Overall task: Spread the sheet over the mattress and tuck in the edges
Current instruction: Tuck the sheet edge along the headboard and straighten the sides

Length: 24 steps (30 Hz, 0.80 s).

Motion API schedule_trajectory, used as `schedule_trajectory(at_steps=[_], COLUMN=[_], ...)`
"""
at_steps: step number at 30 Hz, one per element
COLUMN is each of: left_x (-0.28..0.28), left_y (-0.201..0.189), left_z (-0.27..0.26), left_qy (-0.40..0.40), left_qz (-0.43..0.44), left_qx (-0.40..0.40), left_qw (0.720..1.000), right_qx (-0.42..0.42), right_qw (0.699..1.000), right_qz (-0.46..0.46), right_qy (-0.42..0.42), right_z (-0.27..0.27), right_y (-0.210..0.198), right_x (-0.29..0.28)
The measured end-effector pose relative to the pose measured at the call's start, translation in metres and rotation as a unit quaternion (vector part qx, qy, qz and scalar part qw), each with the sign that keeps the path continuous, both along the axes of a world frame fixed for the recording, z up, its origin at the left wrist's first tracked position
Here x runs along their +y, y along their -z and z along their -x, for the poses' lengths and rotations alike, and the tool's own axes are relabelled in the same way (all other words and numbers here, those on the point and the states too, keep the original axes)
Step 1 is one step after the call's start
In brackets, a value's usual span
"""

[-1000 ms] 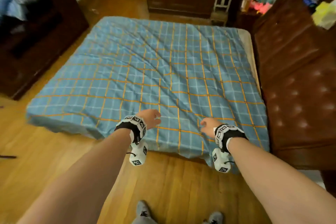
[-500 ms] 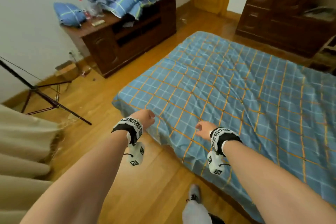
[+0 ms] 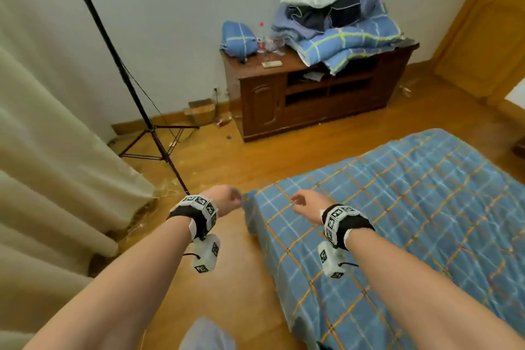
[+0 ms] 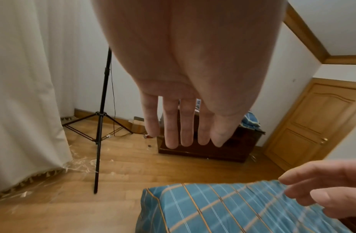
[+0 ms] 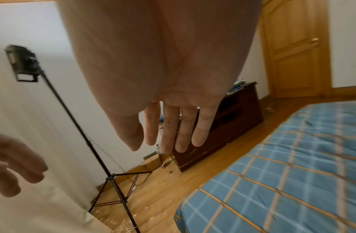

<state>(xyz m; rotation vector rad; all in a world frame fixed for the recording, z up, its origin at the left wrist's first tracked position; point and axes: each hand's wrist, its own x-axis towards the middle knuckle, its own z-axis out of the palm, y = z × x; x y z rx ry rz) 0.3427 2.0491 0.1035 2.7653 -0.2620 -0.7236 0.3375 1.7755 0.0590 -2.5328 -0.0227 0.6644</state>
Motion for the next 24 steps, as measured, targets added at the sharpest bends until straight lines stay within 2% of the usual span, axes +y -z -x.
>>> schedule_trajectory(at_steps=[2,6,8,12,15,18,21,24], left_x=[0.030,0.085,0.105,0.119,0.104,0.066,0.029,-0.009], left_y=[0.008,0.028,0.032,0.016,-0.001,-0.007,-0.007,-0.008], left_z=[-0.051,-0.177,-0.251,-0.413,-0.514,-0.606,-0.691,-0.780], left_qy=[-0.024,-0.037,-0.037,0.021,0.051,0.110,0.154,0.192], left_qz=[0.004,0.001,0.003,-0.006,-0.014,0.015,0.039,0.025], left_qx=[0.004,0.008,0.005,0.002,-0.027,-0.048,-0.041,-0.019], left_qw=[1.000,0.999,0.999,1.000,0.998,0.993,0.986,0.981], right_qx=[0.000,0.010,0.016,0.039,0.046,0.046,0.054,0.054], right_qw=[1.000,0.999,0.999,0.994,0.991,0.985,0.976,0.972], right_qz=[0.015,0.035,0.048,0.048,0.041,0.035,0.041,0.030], right_qy=[-0.024,-0.016,0.010,0.094,0.115,0.162,0.206,0.229], right_z=[-0.063,-0.186,-0.247,-0.357,-0.424,-0.493,-0.567,-0.651], right_y=[-0.002,0.013,0.019,0.017,0.001,-0.013,-0.007,0.006], right_x=[0.025,0.058,0.067,0.083,0.084,0.067,0.039,0.008])
